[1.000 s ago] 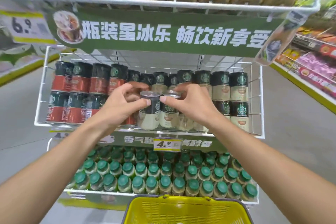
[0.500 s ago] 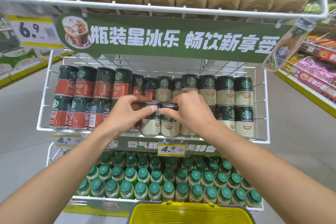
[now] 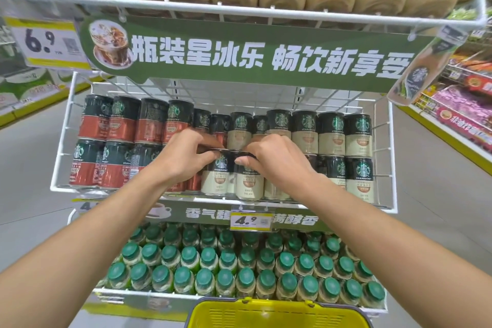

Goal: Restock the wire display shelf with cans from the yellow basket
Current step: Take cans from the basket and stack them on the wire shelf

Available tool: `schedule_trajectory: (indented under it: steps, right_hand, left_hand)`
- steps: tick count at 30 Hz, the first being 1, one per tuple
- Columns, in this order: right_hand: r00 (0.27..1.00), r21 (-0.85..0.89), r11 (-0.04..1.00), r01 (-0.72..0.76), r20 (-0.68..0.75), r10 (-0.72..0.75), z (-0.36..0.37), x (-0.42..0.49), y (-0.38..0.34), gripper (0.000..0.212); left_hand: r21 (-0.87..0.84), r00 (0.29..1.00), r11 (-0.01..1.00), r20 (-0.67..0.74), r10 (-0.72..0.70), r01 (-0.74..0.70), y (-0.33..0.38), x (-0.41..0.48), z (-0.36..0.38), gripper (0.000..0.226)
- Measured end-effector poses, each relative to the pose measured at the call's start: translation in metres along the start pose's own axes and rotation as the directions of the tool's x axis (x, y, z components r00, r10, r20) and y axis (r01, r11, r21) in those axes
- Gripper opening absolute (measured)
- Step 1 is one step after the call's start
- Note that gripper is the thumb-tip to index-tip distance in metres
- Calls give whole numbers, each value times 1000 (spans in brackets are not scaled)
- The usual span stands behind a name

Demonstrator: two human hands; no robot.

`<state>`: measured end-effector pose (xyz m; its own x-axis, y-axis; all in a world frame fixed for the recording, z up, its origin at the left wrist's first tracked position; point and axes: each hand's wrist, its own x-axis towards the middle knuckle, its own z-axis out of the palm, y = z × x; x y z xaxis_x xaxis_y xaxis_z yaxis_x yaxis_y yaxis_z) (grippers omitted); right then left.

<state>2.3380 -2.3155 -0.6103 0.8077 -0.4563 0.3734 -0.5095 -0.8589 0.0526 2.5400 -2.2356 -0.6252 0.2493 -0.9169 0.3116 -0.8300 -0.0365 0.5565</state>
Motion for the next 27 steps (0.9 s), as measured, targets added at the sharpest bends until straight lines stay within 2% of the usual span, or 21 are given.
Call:
schedule_trajectory:
  steps: [8, 13, 17, 20, 21, 23, 27]
  right_hand:
    - [999, 68, 997, -31, -26, 32, 10, 2, 2, 48]
    - [997, 133, 989, -68, -23, 71, 11, -1, 2, 46]
    - [997, 92, 993, -79, 5, 79, 10, 0, 1, 47]
    - [992, 87, 994, -68, -99, 77, 9, -10, -1, 44]
    - [986, 82, 995, -57, -153, 69, 9, -16, -2, 42]
    - [980, 54, 997, -47, -191, 56, 6, -31, -6, 42]
    - [993, -29, 992, -119, -24, 118, -4, -63, -17, 59]
  left_hand:
    - [96, 1000, 995, 13, 7, -8, -5, 0, 8, 19]
    - [57, 998, 998, -50, 24, -21, -4, -8, 15, 17]
    - [82, 993, 996, -102, 54, -45, 3, -16, 17, 20]
    - [128, 974, 987, -190, 125, -101, 14, -31, 12, 29]
    - [182, 970, 974, -178, 167, -134, 18, -36, 9, 33]
    - [317, 980, 934, -60, 192, -164, 26, -47, 3, 46]
    - [481, 969, 859, 240, 61, -173, 49, -70, -8, 72]
